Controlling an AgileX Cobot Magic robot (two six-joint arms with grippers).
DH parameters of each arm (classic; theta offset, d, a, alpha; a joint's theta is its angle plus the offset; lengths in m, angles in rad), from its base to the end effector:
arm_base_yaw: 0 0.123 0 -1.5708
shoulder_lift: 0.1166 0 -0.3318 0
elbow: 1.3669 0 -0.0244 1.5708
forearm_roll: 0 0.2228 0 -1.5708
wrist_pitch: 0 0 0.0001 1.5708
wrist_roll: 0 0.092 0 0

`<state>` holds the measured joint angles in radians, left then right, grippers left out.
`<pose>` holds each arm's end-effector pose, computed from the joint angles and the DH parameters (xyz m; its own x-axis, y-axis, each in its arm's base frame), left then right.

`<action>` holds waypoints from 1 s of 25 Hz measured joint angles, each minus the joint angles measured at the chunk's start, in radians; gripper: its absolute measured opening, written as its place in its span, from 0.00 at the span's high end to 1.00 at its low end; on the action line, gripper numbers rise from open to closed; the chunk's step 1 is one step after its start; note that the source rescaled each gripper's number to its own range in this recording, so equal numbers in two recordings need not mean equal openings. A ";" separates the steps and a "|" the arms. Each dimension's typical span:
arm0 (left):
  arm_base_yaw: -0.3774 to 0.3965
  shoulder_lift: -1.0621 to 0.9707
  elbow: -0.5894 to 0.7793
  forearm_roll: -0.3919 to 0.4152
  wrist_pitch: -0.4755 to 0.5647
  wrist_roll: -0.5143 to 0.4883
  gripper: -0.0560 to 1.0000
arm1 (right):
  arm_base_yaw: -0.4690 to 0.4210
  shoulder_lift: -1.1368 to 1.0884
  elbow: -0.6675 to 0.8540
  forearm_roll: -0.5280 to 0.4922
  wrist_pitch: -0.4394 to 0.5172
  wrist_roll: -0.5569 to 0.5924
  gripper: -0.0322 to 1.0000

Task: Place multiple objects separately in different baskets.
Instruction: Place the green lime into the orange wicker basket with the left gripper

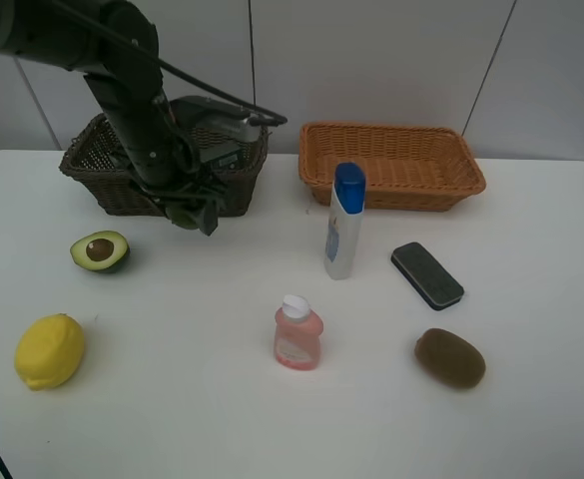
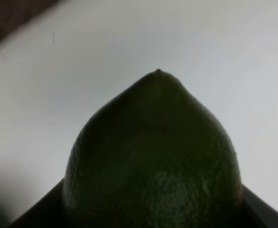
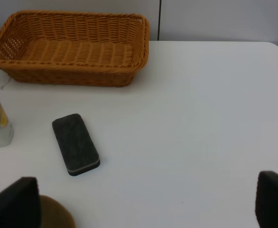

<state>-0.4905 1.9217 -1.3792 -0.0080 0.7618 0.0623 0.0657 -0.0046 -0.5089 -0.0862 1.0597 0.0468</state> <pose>0.3457 -0.1852 0.2568 -0.7994 0.4910 -0.3462 0.5187 0.8548 0.0144 -0.0768 -0.0120 0.2656 -0.4406 -0.0244 -0.8974 0.0038 0.9996 -0.0291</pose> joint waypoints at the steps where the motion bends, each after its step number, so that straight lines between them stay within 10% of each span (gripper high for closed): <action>1: -0.018 -0.008 -0.035 0.000 0.000 0.000 0.48 | 0.000 0.000 0.000 0.000 0.000 0.000 0.00; 22: -0.132 0.665 -0.962 -0.075 -0.166 -0.115 0.48 | 0.000 0.000 0.000 0.000 0.000 0.000 0.00; 25: -0.132 0.681 -0.979 -0.075 -0.166 -0.111 0.35 | 0.000 0.000 0.000 0.000 0.000 0.000 0.00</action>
<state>-0.6222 2.6031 -2.3582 -0.0833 0.5961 -0.0483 0.0657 -0.0046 -0.5089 -0.0862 1.0597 0.0468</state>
